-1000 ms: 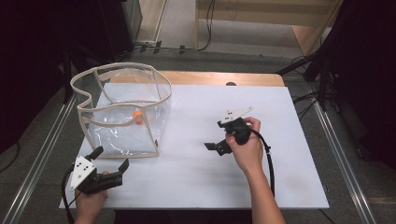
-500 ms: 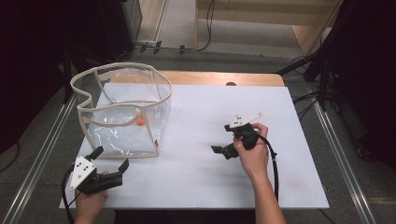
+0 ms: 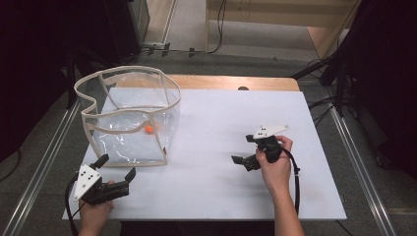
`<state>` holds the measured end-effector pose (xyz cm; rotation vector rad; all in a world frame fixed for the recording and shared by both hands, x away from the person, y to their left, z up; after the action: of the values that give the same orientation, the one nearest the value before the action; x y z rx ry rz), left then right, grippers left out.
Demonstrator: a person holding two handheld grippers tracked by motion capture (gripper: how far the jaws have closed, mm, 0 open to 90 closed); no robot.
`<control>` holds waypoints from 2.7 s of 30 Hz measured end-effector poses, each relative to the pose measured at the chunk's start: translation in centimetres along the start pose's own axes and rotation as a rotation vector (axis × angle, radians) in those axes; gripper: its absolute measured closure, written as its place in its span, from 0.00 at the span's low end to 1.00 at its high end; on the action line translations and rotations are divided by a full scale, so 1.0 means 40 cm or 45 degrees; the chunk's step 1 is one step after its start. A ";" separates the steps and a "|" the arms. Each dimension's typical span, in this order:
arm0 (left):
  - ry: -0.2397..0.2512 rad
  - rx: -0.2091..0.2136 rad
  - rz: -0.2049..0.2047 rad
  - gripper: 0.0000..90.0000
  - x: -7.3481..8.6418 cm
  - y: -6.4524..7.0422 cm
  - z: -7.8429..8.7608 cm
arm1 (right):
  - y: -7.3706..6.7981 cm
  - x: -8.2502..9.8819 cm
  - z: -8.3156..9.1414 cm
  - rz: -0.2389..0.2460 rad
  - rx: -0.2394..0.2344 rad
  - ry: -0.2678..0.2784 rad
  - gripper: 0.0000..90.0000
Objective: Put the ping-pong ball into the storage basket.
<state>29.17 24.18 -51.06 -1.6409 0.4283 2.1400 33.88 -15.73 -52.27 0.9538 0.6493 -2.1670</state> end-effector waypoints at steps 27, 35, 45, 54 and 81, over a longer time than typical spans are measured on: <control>-0.004 -0.007 -0.013 0.00 0.001 0.003 -0.001 | 0.051 0.105 0.098 -0.098 0.072 0.082 0.00; -0.008 -0.006 -0.022 0.00 0.002 0.004 -0.001 | 0.062 0.143 0.129 -0.126 0.088 0.106 0.00; -0.016 -0.008 -0.032 0.00 0.004 0.006 -0.003 | 0.083 0.192 0.180 -0.174 0.134 0.142 0.00; -0.023 -0.014 -0.042 0.00 0.005 0.008 -0.005 | 0.092 0.220 0.209 -0.201 0.156 0.159 0.00; -0.043 -0.022 -0.045 0.00 0.010 0.009 -0.008 | 0.135 0.314 0.290 -0.266 0.168 0.285 0.00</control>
<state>29.17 23.77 -51.53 -1.6071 0.3691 2.1478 26.45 -31.63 -55.86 1.2607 0.7472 -2.3288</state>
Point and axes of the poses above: each handheld gripper's, and its own axes: z roughly backward along the jaws, x roughly out of its underside, y roughly to its right, the point moved 8 cm from there along -z, roughly forward along the jaws, and after that the axes turned 1 degree about x, right-handed, at the moved point
